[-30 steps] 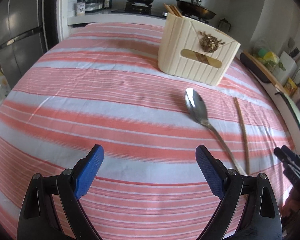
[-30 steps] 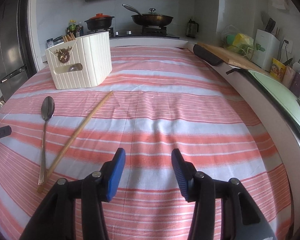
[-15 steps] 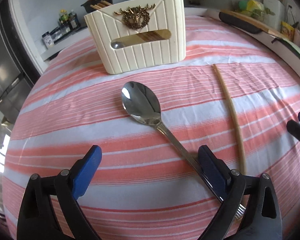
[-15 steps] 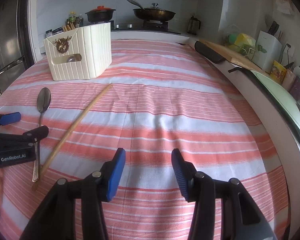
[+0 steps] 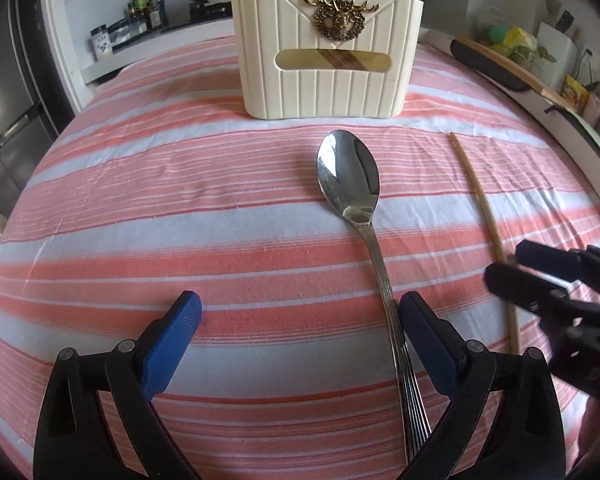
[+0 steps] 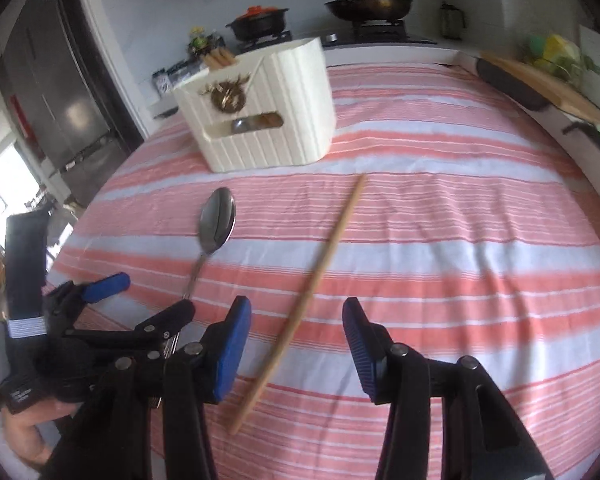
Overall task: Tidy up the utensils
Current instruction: 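Lower the left tool over the steel spoon while the right tool aligns over the chopstick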
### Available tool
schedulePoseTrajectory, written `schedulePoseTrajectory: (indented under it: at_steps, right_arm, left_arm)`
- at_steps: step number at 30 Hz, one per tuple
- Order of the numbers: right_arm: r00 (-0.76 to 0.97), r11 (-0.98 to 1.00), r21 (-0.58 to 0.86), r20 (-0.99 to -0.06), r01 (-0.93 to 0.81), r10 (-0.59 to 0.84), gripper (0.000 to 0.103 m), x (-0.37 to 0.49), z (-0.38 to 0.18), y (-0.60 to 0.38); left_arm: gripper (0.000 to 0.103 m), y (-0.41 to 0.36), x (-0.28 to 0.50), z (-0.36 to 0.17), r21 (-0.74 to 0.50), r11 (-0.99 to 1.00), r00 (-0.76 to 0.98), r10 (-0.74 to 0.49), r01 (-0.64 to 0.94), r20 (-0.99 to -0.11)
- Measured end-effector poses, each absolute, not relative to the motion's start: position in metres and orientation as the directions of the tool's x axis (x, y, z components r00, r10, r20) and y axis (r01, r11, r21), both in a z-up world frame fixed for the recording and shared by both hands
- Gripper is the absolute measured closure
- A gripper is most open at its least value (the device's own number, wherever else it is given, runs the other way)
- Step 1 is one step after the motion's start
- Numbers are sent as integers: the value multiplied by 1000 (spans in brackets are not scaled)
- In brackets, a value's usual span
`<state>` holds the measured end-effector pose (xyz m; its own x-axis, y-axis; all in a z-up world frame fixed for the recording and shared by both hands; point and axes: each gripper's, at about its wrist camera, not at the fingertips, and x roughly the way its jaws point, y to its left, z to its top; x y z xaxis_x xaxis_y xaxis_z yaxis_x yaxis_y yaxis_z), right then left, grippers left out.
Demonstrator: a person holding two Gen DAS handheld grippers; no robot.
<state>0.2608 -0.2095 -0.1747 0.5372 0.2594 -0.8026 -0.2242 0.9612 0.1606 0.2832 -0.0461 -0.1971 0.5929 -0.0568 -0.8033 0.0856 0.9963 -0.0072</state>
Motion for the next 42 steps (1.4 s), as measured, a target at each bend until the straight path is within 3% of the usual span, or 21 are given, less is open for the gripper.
schedulePoseTrajectory:
  at_steps: [2, 3, 4, 5, 9, 15, 17, 23, 31, 37, 42]
  right_arm:
    - [553, 968, 104, -804, -229, 217, 58, 263, -181, -198]
    - [557, 970, 63, -809, -235, 188, 64, 262, -183, -194]
    - [565, 973, 27, -810, -230, 156, 81, 260, -185, -193]
    - [571, 978, 21, -809, -210, 140, 90, 258, -185, -195]
    - [578, 992, -16, -813, -127, 61, 96, 243, -184, -221]
    - [594, 992, -35, -803, -120, 44, 91, 208, -183, -243]
    - [614, 993, -22, -787, -115, 54, 71, 202, -184, -246]
    - [643, 994, -22, -764, -110, 54, 69, 203, -185, -245]
    - [645, 995, -13, -762, -100, 55, 72, 203, -186, -248]
    - [645, 995, -7, -762, -102, 61, 70, 203, -186, -248]
    - [644, 994, 9, -762, -106, 76, 64, 202, -186, -249]
  left_arm:
    - [3, -41, 282, -197, 9, 999, 596, -25, 54, -803]
    - [3, -36, 282, -197, 7, 999, 596, -17, 39, -803]
    - [3, -30, 282, -198, 2, 1000, 594, -11, 22, -805]
    - [4, -25, 282, -198, -3, 1000, 593, -8, 9, -805]
    - [5, -8, 278, -200, -4, 1000, 591, 3, -11, -807]
    - [5, -25, 288, -196, 25, 980, 548, -90, 199, -832]
    - [4, -37, 304, -194, 50, 962, 522, -102, 270, -847]
    - [4, -61, 357, -194, 41, 956, 483, -109, 290, -869]
    - [10, -25, 363, -196, -5, 999, 506, -25, 40, -862]
    - [10, -9, 336, -198, 15, 999, 520, -8, 40, -854]
    - [6, -7, 307, -200, -16, 988, 514, -94, 154, -853]
